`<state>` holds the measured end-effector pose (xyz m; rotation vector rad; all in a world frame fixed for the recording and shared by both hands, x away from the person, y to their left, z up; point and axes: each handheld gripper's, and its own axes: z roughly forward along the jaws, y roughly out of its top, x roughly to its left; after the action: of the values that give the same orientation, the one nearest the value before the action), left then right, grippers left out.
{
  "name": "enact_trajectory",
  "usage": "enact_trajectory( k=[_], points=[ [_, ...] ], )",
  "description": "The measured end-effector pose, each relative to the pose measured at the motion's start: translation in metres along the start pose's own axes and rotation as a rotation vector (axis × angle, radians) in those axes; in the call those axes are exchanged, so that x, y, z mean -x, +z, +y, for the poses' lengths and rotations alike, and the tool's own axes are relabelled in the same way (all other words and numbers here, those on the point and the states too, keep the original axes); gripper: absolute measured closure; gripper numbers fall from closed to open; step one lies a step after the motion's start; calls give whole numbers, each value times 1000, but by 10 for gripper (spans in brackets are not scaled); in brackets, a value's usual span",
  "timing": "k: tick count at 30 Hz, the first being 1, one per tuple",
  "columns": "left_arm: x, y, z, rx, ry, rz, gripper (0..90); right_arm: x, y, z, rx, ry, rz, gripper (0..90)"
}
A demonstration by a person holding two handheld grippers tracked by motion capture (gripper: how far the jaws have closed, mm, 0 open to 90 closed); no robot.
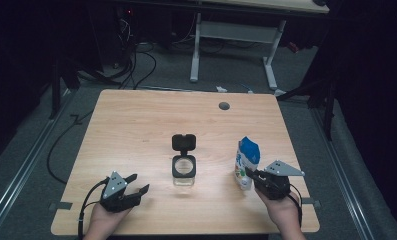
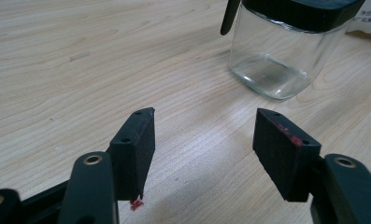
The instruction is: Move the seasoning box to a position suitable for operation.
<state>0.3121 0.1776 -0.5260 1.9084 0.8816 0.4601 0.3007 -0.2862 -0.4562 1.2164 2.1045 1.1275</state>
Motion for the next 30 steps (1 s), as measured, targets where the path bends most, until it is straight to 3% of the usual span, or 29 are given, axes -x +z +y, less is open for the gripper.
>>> enact_trajectory(
  k=[21,30],
  points=[
    [7,3,1,2,19,-52,401,5,-4,48,-358,-30,63,841],
    [6,0,2,15,12,-60,401,6,7,58,-482,1,29,840]
  ],
)
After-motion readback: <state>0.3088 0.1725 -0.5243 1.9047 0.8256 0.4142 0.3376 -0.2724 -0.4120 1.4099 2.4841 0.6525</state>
